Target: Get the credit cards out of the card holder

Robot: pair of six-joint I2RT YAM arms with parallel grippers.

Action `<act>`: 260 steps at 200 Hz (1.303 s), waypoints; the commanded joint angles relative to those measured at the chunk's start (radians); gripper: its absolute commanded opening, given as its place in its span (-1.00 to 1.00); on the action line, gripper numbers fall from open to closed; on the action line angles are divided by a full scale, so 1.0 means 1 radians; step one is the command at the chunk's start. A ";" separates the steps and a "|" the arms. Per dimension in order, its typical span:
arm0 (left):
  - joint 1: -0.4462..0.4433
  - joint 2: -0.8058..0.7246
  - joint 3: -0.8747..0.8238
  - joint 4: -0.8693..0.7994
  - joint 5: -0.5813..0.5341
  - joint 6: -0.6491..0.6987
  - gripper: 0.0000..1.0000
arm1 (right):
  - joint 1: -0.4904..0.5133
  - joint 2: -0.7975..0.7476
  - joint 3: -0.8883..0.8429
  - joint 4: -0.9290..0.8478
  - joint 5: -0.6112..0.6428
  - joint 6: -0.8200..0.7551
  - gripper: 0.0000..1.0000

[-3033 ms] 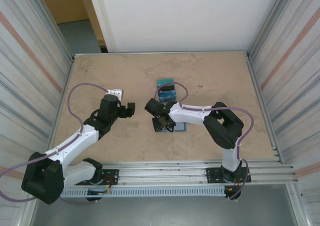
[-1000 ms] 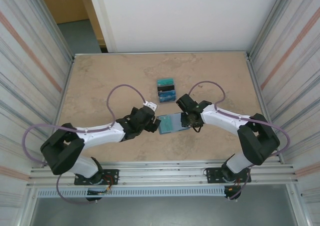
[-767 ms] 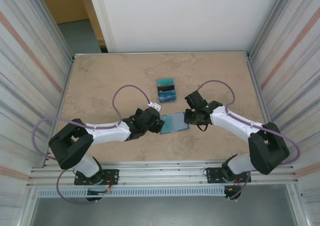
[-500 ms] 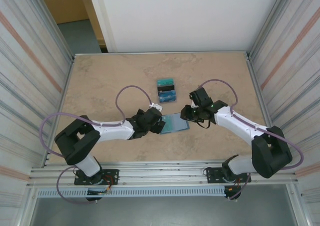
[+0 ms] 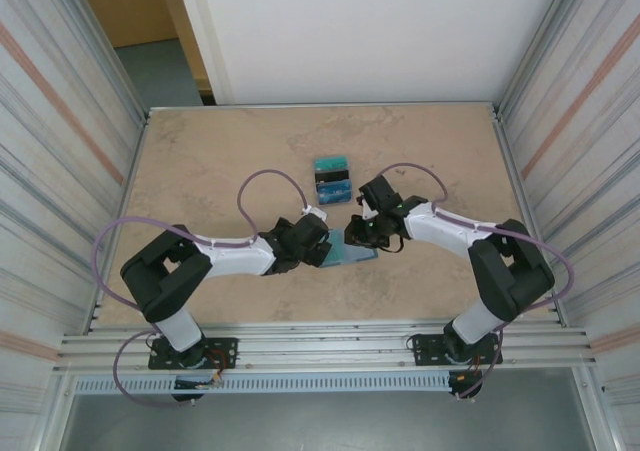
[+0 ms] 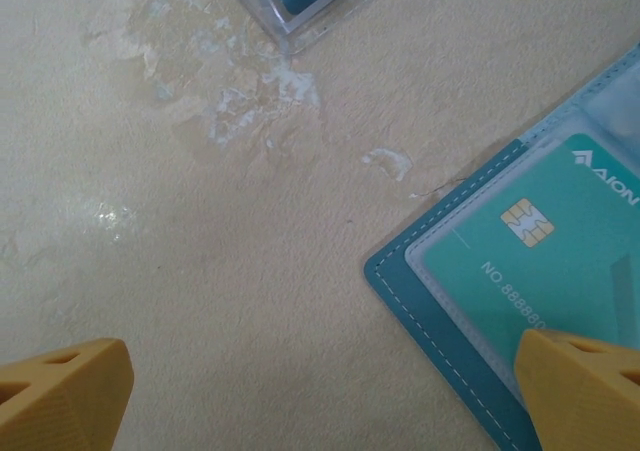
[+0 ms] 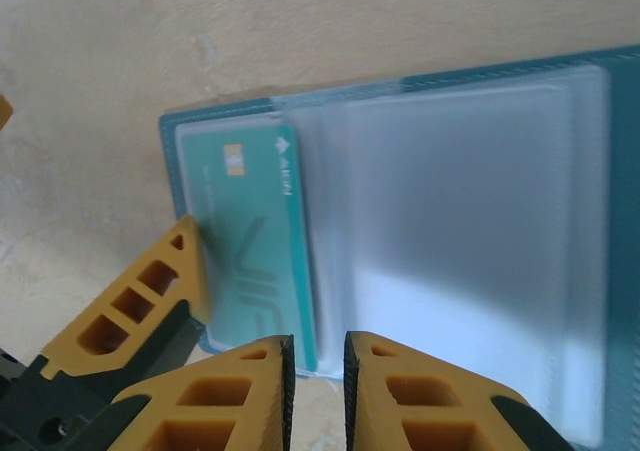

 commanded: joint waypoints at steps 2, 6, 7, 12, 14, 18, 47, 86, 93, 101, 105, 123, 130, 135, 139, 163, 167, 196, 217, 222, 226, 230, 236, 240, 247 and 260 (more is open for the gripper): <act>0.009 -0.002 0.014 -0.048 -0.039 -0.011 0.97 | 0.026 0.039 0.051 -0.017 0.007 -0.027 -0.57; 0.009 -0.005 0.014 -0.050 -0.040 -0.009 0.97 | 0.029 0.044 0.057 -0.019 0.008 -0.027 -0.57; 0.008 -0.006 0.014 -0.050 -0.041 -0.009 0.97 | 0.030 0.046 0.058 -0.019 0.007 -0.027 -0.57; 0.009 -0.008 0.011 -0.052 -0.040 -0.009 0.97 | 0.033 0.052 0.063 -0.019 0.008 -0.028 -0.57; 0.009 -0.009 0.012 -0.052 -0.041 -0.009 0.97 | 0.034 0.055 0.065 -0.020 0.006 -0.029 -0.57; 0.009 -0.012 0.011 -0.054 -0.042 -0.009 0.97 | 0.035 0.061 0.069 -0.021 0.007 -0.029 -0.57; 0.009 -0.025 0.004 -0.053 -0.045 -0.015 0.97 | 0.038 0.096 0.086 -0.021 -0.008 -0.026 -0.56; 0.009 -0.042 0.003 -0.055 -0.044 -0.014 0.97 | 0.042 0.120 0.089 -0.015 -0.032 -0.019 -0.55; 0.009 -0.044 0.003 -0.056 -0.041 -0.011 0.97 | 0.042 0.124 0.090 -0.014 -0.035 -0.019 -0.55; 0.009 -0.047 0.004 -0.056 -0.044 -0.009 0.97 | 0.041 0.127 0.090 -0.012 -0.041 -0.018 -0.55; 0.009 -0.048 0.004 -0.055 -0.045 -0.010 0.97 | 0.042 0.130 0.090 -0.010 -0.045 -0.018 -0.55; 0.009 -0.050 0.003 -0.059 -0.047 -0.010 0.97 | 0.044 0.137 0.091 -0.003 -0.051 -0.016 -0.54; 0.009 -0.051 0.002 -0.058 -0.047 -0.010 0.97 | 0.044 0.140 0.093 -0.003 -0.052 -0.016 -0.54; 0.009 -0.051 0.001 -0.058 -0.046 -0.010 0.97 | 0.044 0.142 0.093 -0.005 -0.052 -0.016 -0.54; 0.008 -0.050 0.000 -0.058 -0.046 -0.010 0.97 | 0.043 0.143 0.094 -0.004 -0.053 -0.016 -0.54; 0.011 -0.042 -0.002 -0.060 -0.046 -0.015 0.97 | 0.044 0.150 0.094 -0.005 -0.057 -0.016 -0.54; 0.012 -0.041 -0.002 -0.062 -0.045 -0.014 0.97 | 0.043 0.150 0.094 -0.005 -0.055 -0.016 -0.54; 0.014 -0.033 -0.008 -0.063 -0.040 -0.013 0.97 | 0.042 0.155 0.090 -0.004 -0.055 -0.016 -0.53; 0.014 -0.025 -0.007 -0.069 -0.039 -0.013 0.97 | 0.042 0.165 0.089 0.005 -0.060 -0.017 -0.53; 0.015 -0.023 -0.007 -0.070 -0.040 -0.014 0.97 | 0.042 0.168 0.089 0.006 -0.060 -0.016 -0.53; 0.015 -0.023 -0.007 -0.071 -0.039 -0.014 0.97 | 0.042 0.170 0.088 0.008 -0.063 -0.016 -0.54; 0.015 -0.022 -0.007 -0.071 -0.039 -0.015 0.97 | 0.042 0.174 0.091 0.009 -0.065 -0.016 -0.55; 0.014 -0.021 -0.007 -0.070 -0.035 -0.012 0.97 | 0.041 0.177 0.089 0.011 -0.066 -0.016 -0.55; 0.015 -0.020 -0.006 -0.070 -0.035 -0.010 0.97 | 0.040 0.179 0.089 0.014 -0.069 -0.016 -0.55; 0.015 -0.018 -0.005 -0.070 -0.034 -0.009 0.97 | 0.041 0.184 0.089 0.018 -0.072 -0.016 -0.56; 0.015 -0.011 -0.001 -0.070 -0.034 -0.005 0.97 | 0.039 0.190 0.088 0.022 -0.076 -0.016 -0.57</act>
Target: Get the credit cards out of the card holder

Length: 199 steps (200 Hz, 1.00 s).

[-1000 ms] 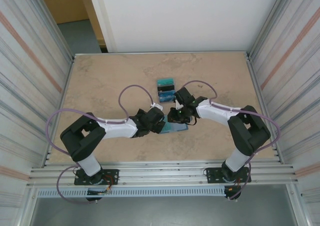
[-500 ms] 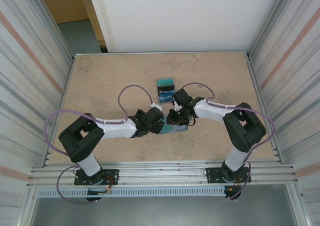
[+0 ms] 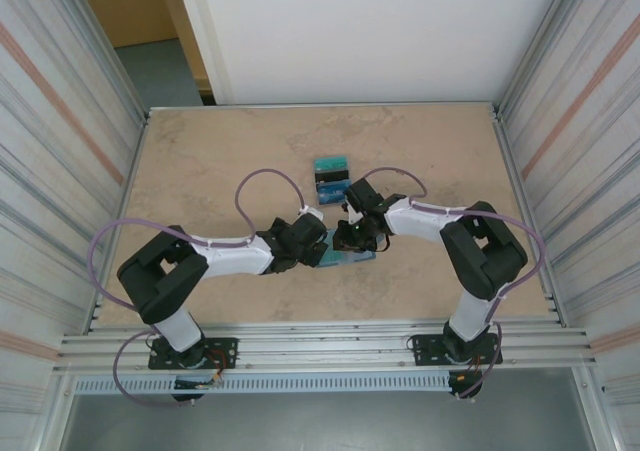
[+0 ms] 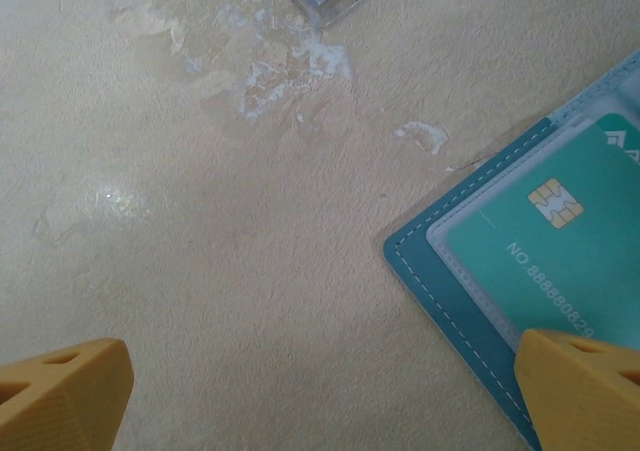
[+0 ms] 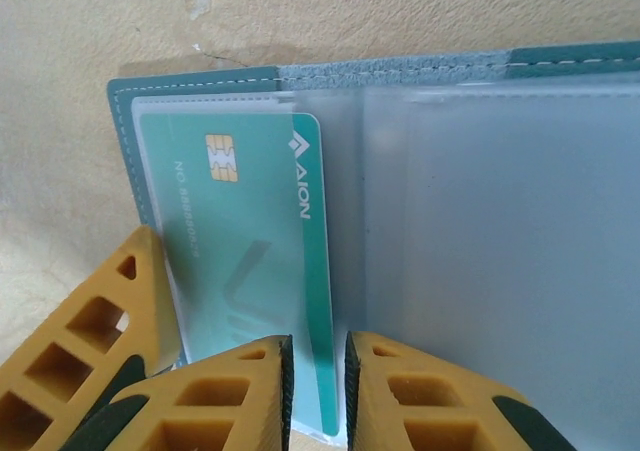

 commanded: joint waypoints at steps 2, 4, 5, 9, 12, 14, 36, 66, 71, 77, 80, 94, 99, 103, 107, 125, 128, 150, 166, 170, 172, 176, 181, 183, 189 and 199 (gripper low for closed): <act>0.007 0.008 -0.001 -0.020 -0.022 -0.005 0.97 | 0.001 0.023 0.022 0.011 -0.023 -0.006 -0.57; 0.008 0.010 -0.001 -0.019 -0.022 -0.003 0.97 | 0.001 0.024 0.021 0.011 -0.024 -0.006 -0.57; 0.008 0.011 -0.001 -0.019 -0.021 -0.003 0.97 | 0.001 0.025 0.021 0.011 -0.024 -0.006 -0.57; 0.008 0.013 0.001 -0.020 -0.021 -0.002 0.97 | -0.001 0.027 0.021 0.012 -0.024 -0.006 -0.57; 0.007 0.016 0.004 -0.021 -0.022 -0.002 0.97 | -0.001 0.028 0.021 0.013 -0.025 -0.006 -0.57; 0.007 0.017 0.004 -0.021 -0.022 -0.001 0.97 | -0.002 0.028 0.022 0.013 -0.025 -0.006 -0.57; 0.007 0.033 0.011 -0.026 -0.022 0.002 0.97 | -0.007 0.032 0.017 0.022 -0.037 -0.004 -0.57; 0.008 0.047 0.014 -0.028 -0.017 0.001 0.97 | -0.019 0.033 -0.006 0.055 -0.077 0.010 -0.58; 0.007 0.047 0.014 -0.029 -0.016 0.002 0.97 | -0.022 0.032 -0.010 0.065 -0.088 0.014 -0.58; 0.008 0.048 0.014 -0.030 -0.015 0.002 0.97 | -0.025 0.031 -0.019 0.080 -0.102 0.020 -0.59; 0.008 0.050 0.014 -0.030 -0.015 0.002 0.97 | -0.028 0.029 -0.023 0.087 -0.109 0.023 -0.59; 0.007 0.052 0.015 -0.034 -0.018 0.002 0.97 | -0.041 0.022 -0.046 0.130 -0.150 0.039 -0.64; 0.008 0.051 0.016 -0.035 -0.018 0.003 0.97 | -0.046 0.019 -0.056 0.152 -0.168 0.046 -0.66; 0.008 0.052 0.016 -0.037 -0.019 0.004 0.97 | -0.051 0.015 -0.064 0.168 -0.184 0.052 -0.67; 0.008 0.052 0.016 -0.039 -0.020 0.004 0.97 | -0.055 0.012 -0.071 0.186 -0.197 0.058 -0.67; 0.007 0.051 0.016 -0.042 -0.023 0.005 0.97 | -0.072 -0.003 -0.102 0.250 -0.247 0.079 -0.69; 0.008 0.049 0.016 -0.042 -0.023 0.004 0.97 | -0.074 -0.005 -0.105 0.260 -0.253 0.081 -0.69; 0.008 0.052 0.018 -0.043 -0.022 0.006 0.97 | -0.089 -0.010 -0.123 0.301 -0.290 0.096 -0.72; 0.008 0.055 0.020 -0.045 -0.022 0.006 0.97 | -0.098 -0.010 -0.139 0.337 -0.316 0.113 -0.74; 0.009 0.056 0.021 -0.046 -0.022 0.005 0.97 | -0.101 -0.011 -0.144 0.347 -0.323 0.117 -0.74; 0.009 0.056 0.021 -0.046 -0.022 0.006 0.97 | -0.102 -0.011 -0.147 0.351 -0.326 0.120 -0.74; 0.009 0.056 0.022 -0.046 -0.022 0.006 0.97 | -0.104 -0.012 -0.151 0.362 -0.331 0.125 -0.74; 0.010 0.058 0.023 -0.046 -0.022 0.007 0.97 | -0.108 -0.013 -0.156 0.374 -0.340 0.131 -0.74; 0.010 0.058 0.023 -0.046 -0.022 0.006 0.97 | -0.109 -0.013 -0.159 0.377 -0.342 0.133 -0.74; 0.010 0.058 0.022 -0.048 -0.023 0.006 0.97 | -0.113 -0.014 -0.162 0.389 -0.349 0.139 -0.73; 0.012 0.060 0.024 -0.049 -0.023 0.006 0.97 | -0.118 -0.015 -0.170 0.406 -0.362 0.146 -0.72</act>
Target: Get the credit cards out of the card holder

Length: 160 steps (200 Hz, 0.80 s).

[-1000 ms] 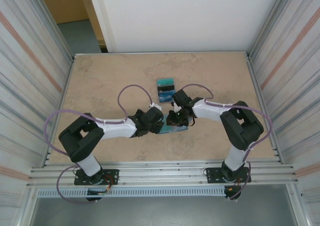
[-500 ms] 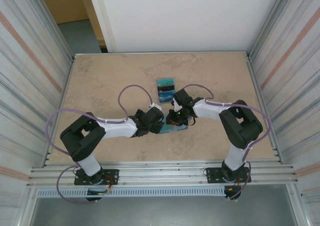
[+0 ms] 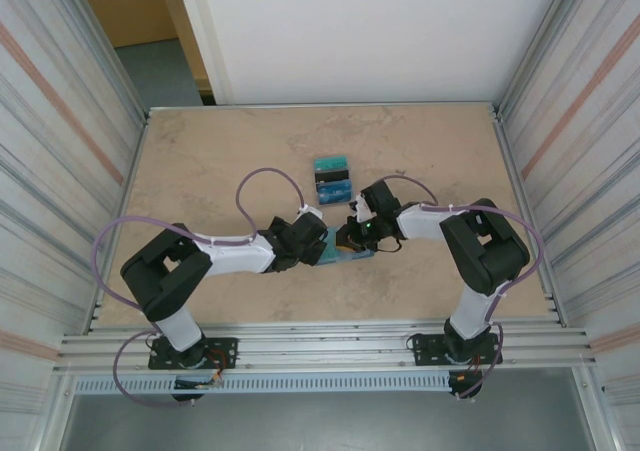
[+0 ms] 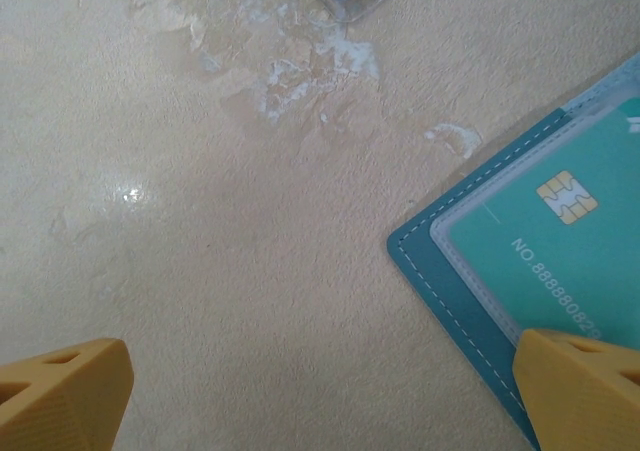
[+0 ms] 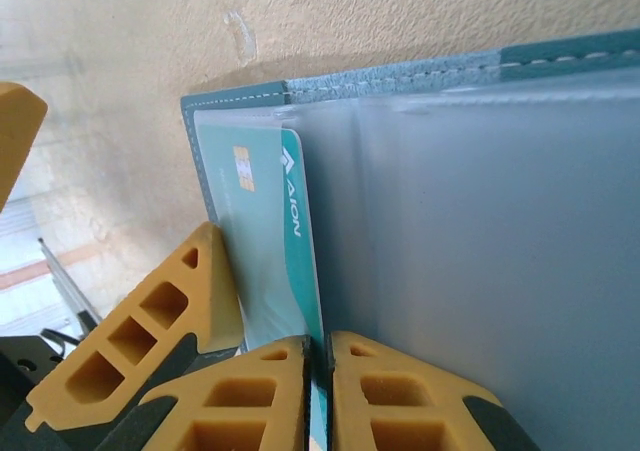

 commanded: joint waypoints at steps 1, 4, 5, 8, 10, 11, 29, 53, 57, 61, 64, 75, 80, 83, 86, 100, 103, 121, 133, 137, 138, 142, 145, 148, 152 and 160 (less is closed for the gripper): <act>0.006 0.035 0.012 -0.045 0.003 0.005 0.97 | -0.006 -0.026 -0.022 0.095 -0.079 0.049 -0.72; 0.005 0.035 0.012 -0.046 0.002 0.006 0.97 | -0.008 -0.027 -0.024 0.099 -0.083 0.051 -0.72; 0.005 0.035 0.012 -0.046 0.002 0.006 0.97 | -0.008 -0.027 -0.024 0.100 -0.084 0.051 -0.72; 0.006 0.035 0.012 -0.047 0.002 0.006 0.97 | -0.009 -0.028 -0.025 0.103 -0.086 0.052 -0.71; 0.005 0.035 0.013 -0.047 0.002 0.006 0.97 | -0.010 -0.028 -0.025 0.106 -0.089 0.053 -0.70; 0.006 0.035 0.012 -0.047 0.002 0.006 0.97 | -0.010 -0.028 -0.026 0.107 -0.089 0.053 -0.70; 0.006 0.036 0.015 -0.052 0.002 0.005 0.97 | -0.013 -0.034 -0.028 0.110 -0.093 0.054 -0.68; 0.006 0.035 0.017 -0.056 0.000 0.006 0.97 | -0.017 -0.038 -0.035 0.116 -0.100 0.057 -0.66; 0.006 0.035 0.017 -0.058 -0.003 0.005 0.97 | -0.017 -0.039 -0.036 0.118 -0.102 0.059 -0.66; 0.007 0.035 0.017 -0.059 -0.003 0.006 0.97 | -0.019 -0.041 -0.037 0.122 -0.102 0.059 -0.66; 0.008 0.035 0.016 -0.059 -0.003 0.005 0.97 | -0.019 -0.042 -0.039 0.123 -0.103 0.061 -0.66; 0.007 0.035 0.018 -0.061 -0.003 0.007 0.97 | -0.022 -0.047 -0.044 0.130 -0.107 0.064 -0.66; 0.008 0.036 0.018 -0.063 -0.003 0.006 0.97 | -0.023 -0.049 -0.046 0.134 -0.108 0.065 -0.66; 0.008 0.037 0.020 -0.063 -0.003 0.006 0.97 | -0.023 -0.051 -0.047 0.136 -0.109 0.065 -0.66; 0.008 0.037 0.020 -0.063 -0.004 0.005 0.97 | -0.025 -0.052 -0.049 0.135 -0.110 0.066 -0.66; 0.007 0.037 0.021 -0.065 -0.004 0.006 0.97 | -0.029 -0.056 -0.053 0.138 -0.113 0.068 -0.67; 0.007 0.037 0.021 -0.065 -0.005 0.006 0.98 | -0.030 -0.057 -0.053 0.139 -0.113 0.068 -0.67; 0.007 0.038 0.024 -0.068 -0.007 0.005 0.97 | -0.034 -0.064 -0.059 0.144 -0.116 0.070 -0.69; 0.007 0.039 0.028 -0.072 -0.010 0.005 0.97 | -0.037 -0.065 -0.062 0.145 -0.119 0.069 -0.72; 0.008 0.040 0.029 -0.075 -0.009 0.007 0.97 | -0.037 -0.067 -0.063 0.145 -0.117 0.071 -0.73; 0.007 0.040 0.029 -0.074 -0.010 0.006 0.97 | -0.038 -0.067 -0.063 0.145 -0.118 0.071 -0.73; 0.007 0.041 0.030 -0.075 -0.012 0.007 0.97 | -0.039 -0.067 -0.064 0.147 -0.119 0.071 -0.76; 0.006 0.041 0.030 -0.077 -0.013 0.007 0.97 | -0.039 -0.068 -0.065 0.148 -0.121 0.072 -0.77; 0.006 0.041 0.031 -0.078 -0.014 0.006 0.97 | -0.040 -0.068 -0.066 0.151 -0.123 0.071 -0.78; 0.008 0.041 0.032 -0.077 -0.013 0.007 0.97 | -0.040 -0.068 -0.067 0.153 -0.124 0.072 -0.78; 0.008 0.041 0.032 -0.079 -0.013 0.009 0.97 | -0.041 -0.068 -0.070 0.157 -0.125 0.076 -0.79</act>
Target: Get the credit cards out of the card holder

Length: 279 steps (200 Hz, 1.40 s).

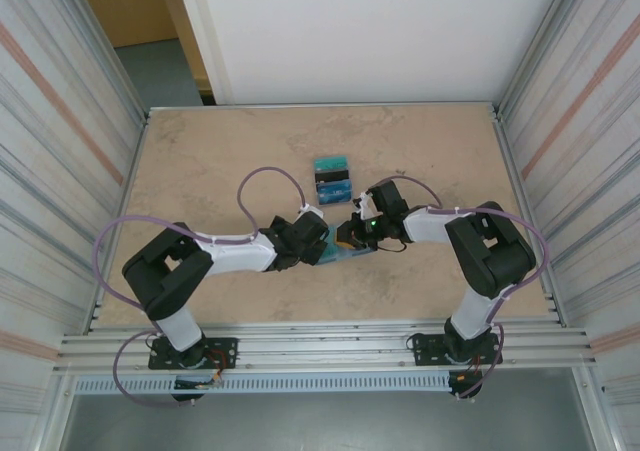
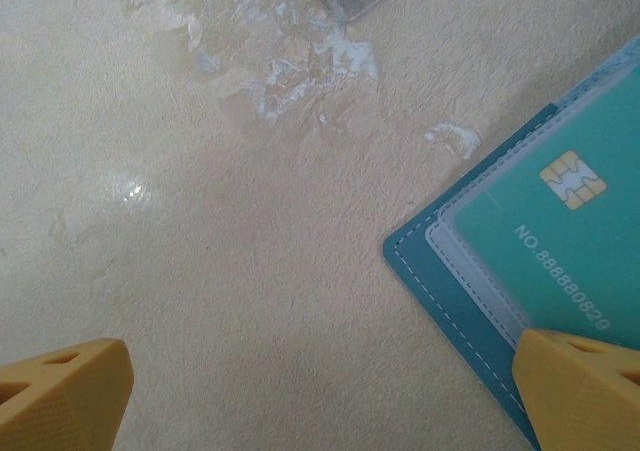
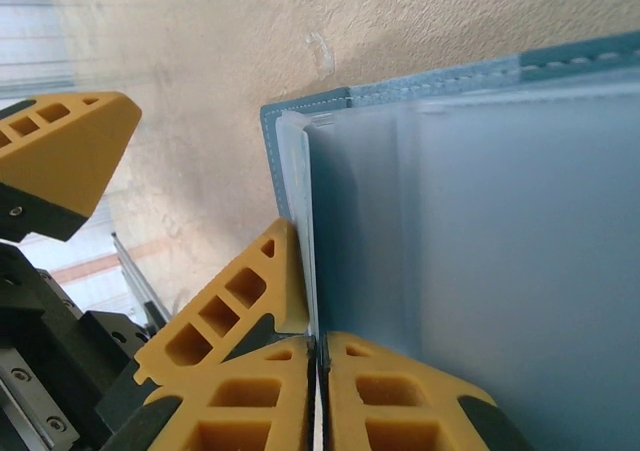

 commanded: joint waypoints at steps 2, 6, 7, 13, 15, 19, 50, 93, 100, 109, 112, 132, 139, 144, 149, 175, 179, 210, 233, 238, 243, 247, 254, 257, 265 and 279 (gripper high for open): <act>0.008 0.033 0.012 -0.051 -0.012 0.008 0.97 | -0.007 -0.033 -0.017 0.036 -0.037 0.017 -0.79; 0.008 0.033 0.013 -0.051 -0.012 0.009 0.97 | -0.008 -0.034 -0.018 0.038 -0.039 0.018 -0.79; 0.008 0.033 0.014 -0.052 -0.012 0.009 0.97 | -0.009 -0.033 -0.018 0.038 -0.039 0.018 -0.79; 0.008 0.034 0.014 -0.054 -0.011 0.009 0.97 | -0.010 -0.033 -0.018 0.036 -0.039 0.018 -0.79; 0.008 0.034 0.016 -0.053 -0.011 0.009 0.97 | -0.010 -0.034 -0.019 0.035 -0.038 0.018 -0.79; 0.008 0.035 0.015 -0.055 -0.011 0.009 0.97 | -0.011 -0.034 -0.020 0.036 -0.039 0.019 -0.79; 0.008 0.040 0.018 -0.059 -0.015 0.007 0.97 | -0.021 -0.047 -0.028 0.034 -0.040 0.018 -0.79; 0.009 0.041 0.021 -0.067 -0.022 0.006 0.97 | -0.040 -0.062 -0.040 0.022 -0.039 0.011 -0.78; 0.008 0.040 0.021 -0.068 -0.022 0.007 0.97 | -0.044 -0.063 -0.042 0.023 -0.039 0.011 -0.78; 0.009 0.041 0.021 -0.068 -0.024 0.007 0.97 | -0.048 -0.066 -0.045 0.022 -0.039 0.009 -0.78; 0.009 0.041 0.021 -0.068 -0.024 0.006 0.97 | -0.049 -0.066 -0.045 0.023 -0.039 0.009 -0.78; 0.009 0.041 0.022 -0.068 -0.024 0.007 0.97 | -0.054 -0.068 -0.050 0.022 -0.040 0.007 -0.78; 0.010 0.041 0.022 -0.068 -0.025 0.006 0.97 | -0.056 -0.067 -0.050 0.021 -0.041 0.006 -0.78; 0.009 0.041 0.021 -0.069 -0.025 0.007 0.97 | -0.058 -0.068 -0.052 0.020 -0.040 0.007 -0.78; 0.009 0.041 0.021 -0.068 -0.025 0.007 0.97 | -0.058 -0.067 -0.051 0.019 -0.040 0.005 -0.77; 0.010 0.041 0.021 -0.068 -0.024 0.006 0.97 | -0.063 -0.065 -0.054 0.017 -0.042 0.001 -0.76; 0.011 0.042 0.022 -0.068 -0.024 0.006 0.97 | -0.064 -0.065 -0.053 0.018 -0.042 0.002 -0.75; 0.011 0.041 0.021 -0.070 -0.024 0.005 0.97 | -0.063 -0.063 -0.056 0.031 -0.045 0.006 -0.78; 0.011 0.039 0.019 -0.071 -0.025 0.006 0.97 | -0.063 -0.064 -0.057 0.036 -0.047 0.006 -0.83; 0.010 0.040 0.019 -0.072 -0.027 0.006 0.97 | -0.065 -0.065 -0.059 0.034 -0.045 0.006 -0.85; 0.011 0.039 0.019 -0.072 -0.026 0.004 0.97 | -0.066 -0.066 -0.059 0.034 -0.045 0.006 -0.85; 0.011 0.038 0.019 -0.072 -0.026 0.004 0.97 | -0.067 -0.068 -0.060 0.033 -0.044 0.005 -0.87; 0.011 0.037 0.018 -0.072 -0.026 0.004 0.97 | -0.068 -0.071 -0.062 0.030 -0.041 0.004 -0.90; 0.012 0.037 0.018 -0.071 -0.026 0.004 0.97 | -0.071 -0.072 -0.062 0.027 -0.039 0.003 -0.91; 0.011 0.037 0.016 -0.072 -0.026 0.003 0.97 | -0.075 -0.076 -0.062 0.020 -0.036 -0.002 -0.94; 0.015 0.035 0.015 -0.071 -0.025 0.003 0.97 | -0.079 -0.084 -0.064 0.003 -0.027 -0.010 -0.96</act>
